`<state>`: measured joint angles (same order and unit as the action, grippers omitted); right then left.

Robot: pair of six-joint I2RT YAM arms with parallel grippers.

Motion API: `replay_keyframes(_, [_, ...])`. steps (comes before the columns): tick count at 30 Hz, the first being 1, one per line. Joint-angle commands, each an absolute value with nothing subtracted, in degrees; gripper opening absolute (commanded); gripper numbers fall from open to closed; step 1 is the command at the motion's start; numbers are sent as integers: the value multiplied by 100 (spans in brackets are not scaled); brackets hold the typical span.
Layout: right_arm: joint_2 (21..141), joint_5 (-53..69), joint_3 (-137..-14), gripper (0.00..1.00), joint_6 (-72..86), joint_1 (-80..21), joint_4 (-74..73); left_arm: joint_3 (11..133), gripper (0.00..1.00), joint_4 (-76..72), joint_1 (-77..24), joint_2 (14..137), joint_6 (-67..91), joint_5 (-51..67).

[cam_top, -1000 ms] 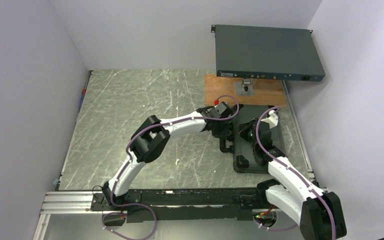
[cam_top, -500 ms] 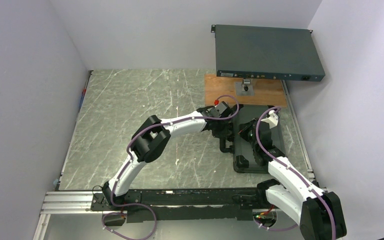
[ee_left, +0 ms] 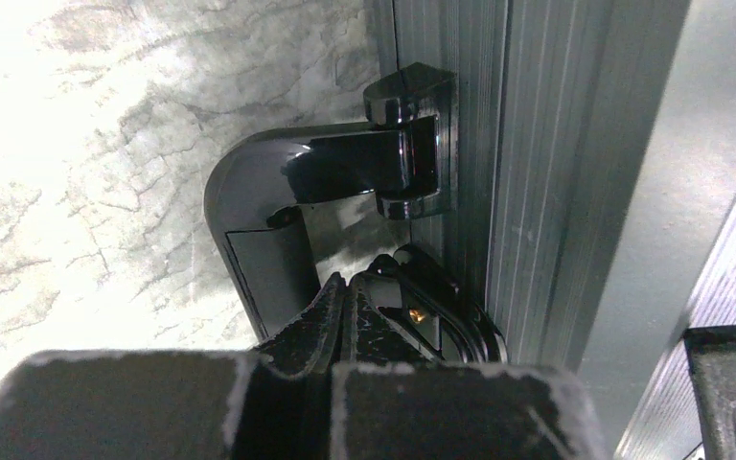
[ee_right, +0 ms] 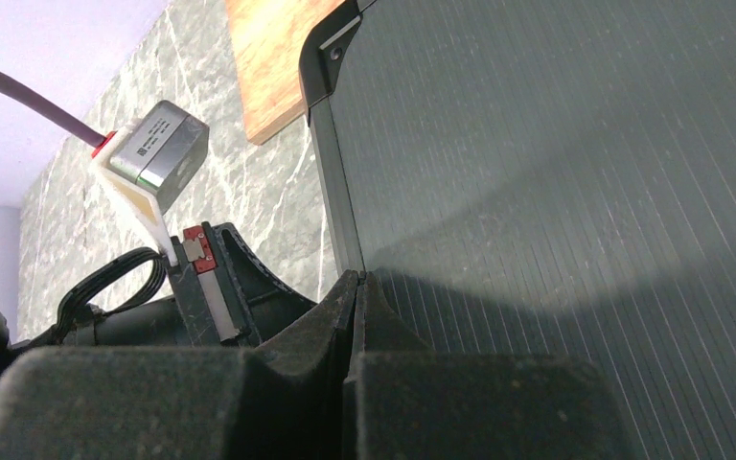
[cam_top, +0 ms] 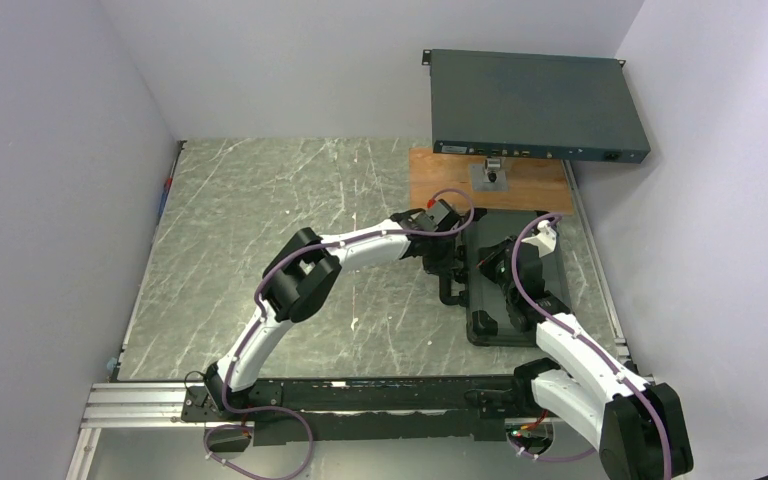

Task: Pack up texas hold em set

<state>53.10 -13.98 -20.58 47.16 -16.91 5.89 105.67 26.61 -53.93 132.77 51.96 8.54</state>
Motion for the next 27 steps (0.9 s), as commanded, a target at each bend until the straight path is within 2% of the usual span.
replay_keyframes(1, [5707, -949, -1719, 0, 4573, -1756, -929, 10475, 0, 1795, -5629, 13796, 5341, 1402])
replay_keyframes(16, [5839, -854, -1753, 0, 4574, -1719, -971, 10125, 0, 813, -5616, 13967, 5385, 2324])
replay_keyframes(23, [5922, -802, -1790, 0, 4527, -1715, -958, 10280, 0, 1230, -5567, 13821, 4653, 1818])
replay_keyframes(27, [5907, -765, -1803, 0, 4492, -1714, -975, 10243, 0, 1595, -5525, 13351, 4160, 1390])
